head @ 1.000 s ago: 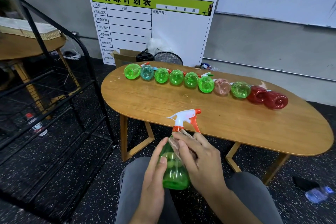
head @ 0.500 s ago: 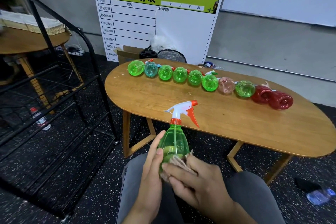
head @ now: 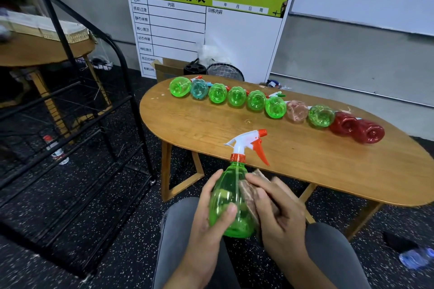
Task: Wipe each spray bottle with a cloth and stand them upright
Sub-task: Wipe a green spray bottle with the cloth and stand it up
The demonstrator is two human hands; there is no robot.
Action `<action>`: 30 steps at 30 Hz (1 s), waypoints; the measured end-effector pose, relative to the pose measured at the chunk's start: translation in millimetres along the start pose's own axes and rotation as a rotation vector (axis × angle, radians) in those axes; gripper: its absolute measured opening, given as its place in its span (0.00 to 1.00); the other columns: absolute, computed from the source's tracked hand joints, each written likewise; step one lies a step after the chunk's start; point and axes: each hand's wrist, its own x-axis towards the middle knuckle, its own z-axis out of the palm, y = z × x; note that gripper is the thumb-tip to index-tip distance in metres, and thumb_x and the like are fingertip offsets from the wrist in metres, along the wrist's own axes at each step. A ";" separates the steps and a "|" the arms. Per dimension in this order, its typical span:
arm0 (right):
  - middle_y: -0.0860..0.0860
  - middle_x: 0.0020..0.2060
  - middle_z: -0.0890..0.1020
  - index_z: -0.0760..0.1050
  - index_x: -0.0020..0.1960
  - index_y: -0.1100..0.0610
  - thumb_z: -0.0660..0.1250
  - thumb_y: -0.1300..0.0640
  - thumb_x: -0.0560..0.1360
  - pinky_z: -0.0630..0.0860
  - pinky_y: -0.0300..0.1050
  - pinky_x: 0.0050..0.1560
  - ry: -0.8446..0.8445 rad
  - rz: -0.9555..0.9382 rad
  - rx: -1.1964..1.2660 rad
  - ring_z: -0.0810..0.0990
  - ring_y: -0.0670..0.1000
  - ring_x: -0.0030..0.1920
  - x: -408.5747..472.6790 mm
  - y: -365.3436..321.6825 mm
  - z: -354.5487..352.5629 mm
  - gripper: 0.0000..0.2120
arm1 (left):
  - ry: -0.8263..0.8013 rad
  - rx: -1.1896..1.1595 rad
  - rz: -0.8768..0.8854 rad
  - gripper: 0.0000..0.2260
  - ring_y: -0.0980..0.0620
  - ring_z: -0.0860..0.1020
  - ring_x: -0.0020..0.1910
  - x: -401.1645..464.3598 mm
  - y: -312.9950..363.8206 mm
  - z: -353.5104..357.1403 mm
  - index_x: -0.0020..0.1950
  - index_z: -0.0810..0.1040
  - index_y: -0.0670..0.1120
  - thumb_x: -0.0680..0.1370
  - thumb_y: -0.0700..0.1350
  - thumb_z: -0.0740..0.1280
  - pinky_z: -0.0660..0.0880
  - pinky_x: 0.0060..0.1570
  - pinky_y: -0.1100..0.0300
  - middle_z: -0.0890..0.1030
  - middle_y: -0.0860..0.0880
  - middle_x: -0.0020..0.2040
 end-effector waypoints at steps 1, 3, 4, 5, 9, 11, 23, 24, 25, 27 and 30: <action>0.51 0.45 0.84 0.85 0.61 0.53 0.64 0.56 0.80 0.78 0.39 0.44 0.029 0.045 0.034 0.82 0.48 0.44 -3.7 0.3 -2.2 0.14 | -0.004 -0.026 -0.004 0.40 0.42 0.81 0.68 0.1 0.6 0.5 0.78 0.70 0.59 0.69 0.58 0.82 0.81 0.60 0.53 0.81 0.44 0.70; 0.46 0.53 0.85 0.84 0.58 0.51 0.65 0.55 0.79 0.79 0.39 0.53 0.063 0.162 0.107 0.84 0.48 0.54 -6.7 0.2 -3.8 0.12 | 0.009 -0.064 -0.024 0.37 0.42 0.82 0.66 0.6 0.2 0.1 0.78 0.69 0.59 0.73 0.54 0.80 0.81 0.58 0.53 0.82 0.43 0.68; 0.43 0.54 0.85 0.83 0.57 0.49 0.66 0.57 0.79 0.79 0.37 0.53 0.068 0.214 0.150 0.84 0.46 0.55 -6.1 -1.0 -4.3 0.10 | 0.016 -0.066 -0.032 0.34 0.41 0.82 0.65 0.8 -0.1 0.2 0.78 0.69 0.60 0.74 0.53 0.77 0.82 0.57 0.52 0.83 0.41 0.66; 0.42 0.53 0.85 0.82 0.56 0.47 0.67 0.60 0.79 0.78 0.34 0.52 0.071 0.254 0.179 0.84 0.43 0.54 -3.7 -2.8 -4.4 0.11 | 0.015 -0.054 -0.036 0.32 0.41 0.82 0.65 0.4 0.2 0.3 0.78 0.70 0.62 0.75 0.53 0.74 0.82 0.58 0.50 0.83 0.41 0.66; 0.45 0.50 0.85 0.84 0.58 0.41 0.69 0.60 0.82 0.79 0.38 0.51 0.034 0.264 0.146 0.84 0.45 0.50 12.2 -3.9 -5.8 0.14 | -0.023 0.051 -0.053 0.22 0.44 0.80 0.69 0.6 -5.7 -1.0 0.74 0.73 0.70 0.80 0.56 0.65 0.77 0.67 0.39 0.81 0.50 0.71; 0.47 0.43 0.81 0.84 0.61 0.41 0.68 0.53 0.81 0.77 0.41 0.43 -0.025 0.249 0.092 0.79 0.46 0.42 19.2 -3.2 -5.3 0.12 | -0.037 0.084 -0.051 0.21 0.46 0.78 0.72 1.8 -8.9 -2.9 0.74 0.72 0.70 0.82 0.55 0.62 0.74 0.71 0.39 0.79 0.53 0.73; 0.49 0.40 0.74 0.83 0.66 0.44 0.71 0.50 0.80 0.69 0.34 0.34 -0.454 -0.467 -0.368 0.70 0.44 0.36 -16.4 5.1 -14.0 0.14 | 0.031 0.067 -0.022 0.21 0.47 0.82 0.67 5.4 -2.4 -6.4 0.77 0.71 0.59 0.84 0.52 0.54 0.80 0.61 0.58 0.84 0.50 0.67; 0.49 0.38 0.73 0.83 0.66 0.44 0.72 0.51 0.80 0.68 0.35 0.34 -0.465 -0.530 -0.397 0.69 0.45 0.36 -15.8 7.0 -17.1 0.15 | 0.030 0.059 -0.024 0.21 0.47 0.82 0.66 5.9 -1.5 -5.2 0.77 0.71 0.58 0.84 0.51 0.54 0.80 0.60 0.59 0.84 0.49 0.67; 0.49 0.39 0.71 0.82 0.66 0.44 0.71 0.50 0.80 0.68 0.36 0.33 -0.467 -0.556 -0.416 0.69 0.45 0.36 -13.1 8.2 -18.4 0.15 | 0.028 0.054 -0.031 0.21 0.46 0.82 0.67 6.0 -1.2 -4.0 0.77 0.71 0.57 0.84 0.51 0.54 0.80 0.60 0.58 0.84 0.49 0.67; 0.46 0.41 0.70 0.79 0.68 0.41 0.64 0.46 0.84 0.68 0.35 0.32 -0.439 -0.487 -0.426 0.68 0.43 0.36 -2.5 9.8 -16.9 0.14 | 0.033 0.059 -0.041 0.20 0.45 0.81 0.68 5.9 -3.8 -2.1 0.77 0.72 0.58 0.86 0.52 0.55 0.78 0.66 0.51 0.83 0.48 0.68; 0.41 0.44 0.72 0.74 0.71 0.36 0.56 0.42 0.86 0.72 0.36 0.30 -0.284 -0.232 -0.368 0.71 0.40 0.36 15.9 15.1 -8.8 0.16 | 0.049 0.081 -0.039 0.18 0.46 0.80 0.70 4.8 -8.6 -2.8 0.74 0.75 0.62 0.84 0.54 0.60 0.73 0.71 0.41 0.82 0.50 0.70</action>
